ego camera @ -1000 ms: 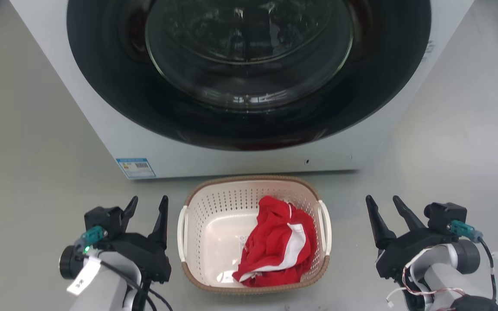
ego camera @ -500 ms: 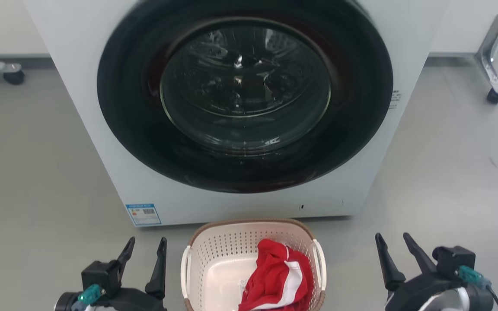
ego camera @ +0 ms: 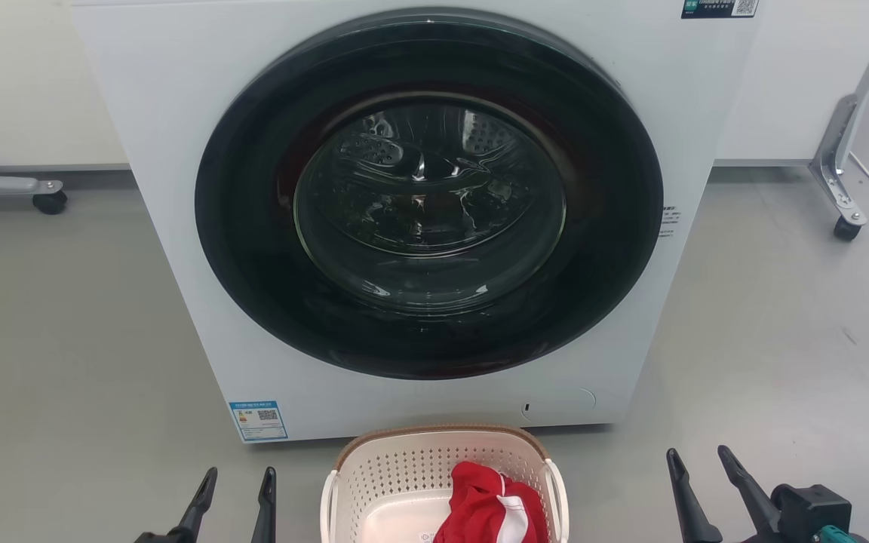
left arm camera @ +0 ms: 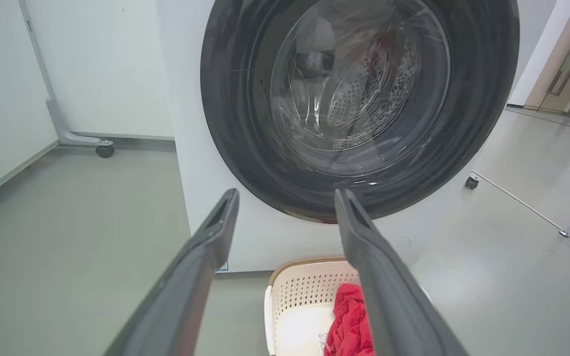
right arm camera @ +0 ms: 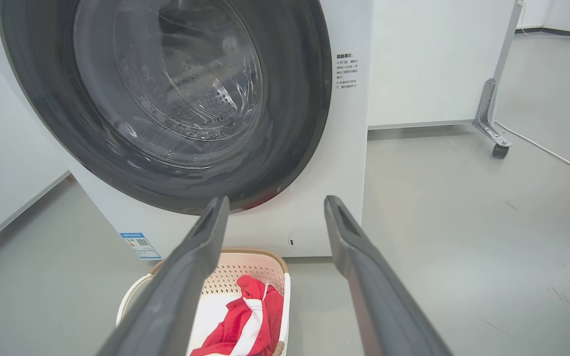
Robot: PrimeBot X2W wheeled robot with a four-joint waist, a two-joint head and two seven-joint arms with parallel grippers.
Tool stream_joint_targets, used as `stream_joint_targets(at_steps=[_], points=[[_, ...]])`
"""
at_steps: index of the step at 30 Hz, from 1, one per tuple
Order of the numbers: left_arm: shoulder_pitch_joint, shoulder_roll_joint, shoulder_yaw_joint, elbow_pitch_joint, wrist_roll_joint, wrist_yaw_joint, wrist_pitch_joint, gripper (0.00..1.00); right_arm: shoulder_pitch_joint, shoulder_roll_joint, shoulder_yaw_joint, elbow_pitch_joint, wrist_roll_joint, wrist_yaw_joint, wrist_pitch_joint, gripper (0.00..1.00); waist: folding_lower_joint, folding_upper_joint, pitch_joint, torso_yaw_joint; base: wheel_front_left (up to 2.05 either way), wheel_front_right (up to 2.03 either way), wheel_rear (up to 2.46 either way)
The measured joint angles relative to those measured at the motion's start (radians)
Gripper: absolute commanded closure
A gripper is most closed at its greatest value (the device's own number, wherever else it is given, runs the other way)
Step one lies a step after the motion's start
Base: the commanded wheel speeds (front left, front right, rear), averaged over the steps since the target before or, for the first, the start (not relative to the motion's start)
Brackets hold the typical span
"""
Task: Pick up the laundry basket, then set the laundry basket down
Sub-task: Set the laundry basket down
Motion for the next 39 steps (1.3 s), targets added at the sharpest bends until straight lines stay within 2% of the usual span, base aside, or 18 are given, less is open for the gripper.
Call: stream_joint_targets(at_steps=[11, 25, 39], points=[[0.084, 0.006, 0.023, -0.104, 0.007, 0.026, 0.000, 0.00, 0.104, -0.025, -0.054, -0.140, -0.036, -0.026, 0.000, 0.00, 0.0002, 0.0000, -0.008, 0.001, 0.00, 0.00, 0.00], [0.127, 0.010, 0.048, -0.160, 0.007, 0.039, 0.046, 0.00, 0.169, -0.033, -0.098, -0.200, -0.060, -0.043, 0.000, 0.00, 0.0003, 0.0000, 0.001, 0.003, 0.00, 0.00, 0.00], [0.131, 0.011, 0.060, -0.190, 0.009, 0.044, 0.100, 0.00, 0.185, -0.032, -0.123, -0.233, -0.094, -0.044, 0.002, 0.00, 0.0003, 0.0000, 0.010, 0.001, 0.00, 0.00, 0.00]])
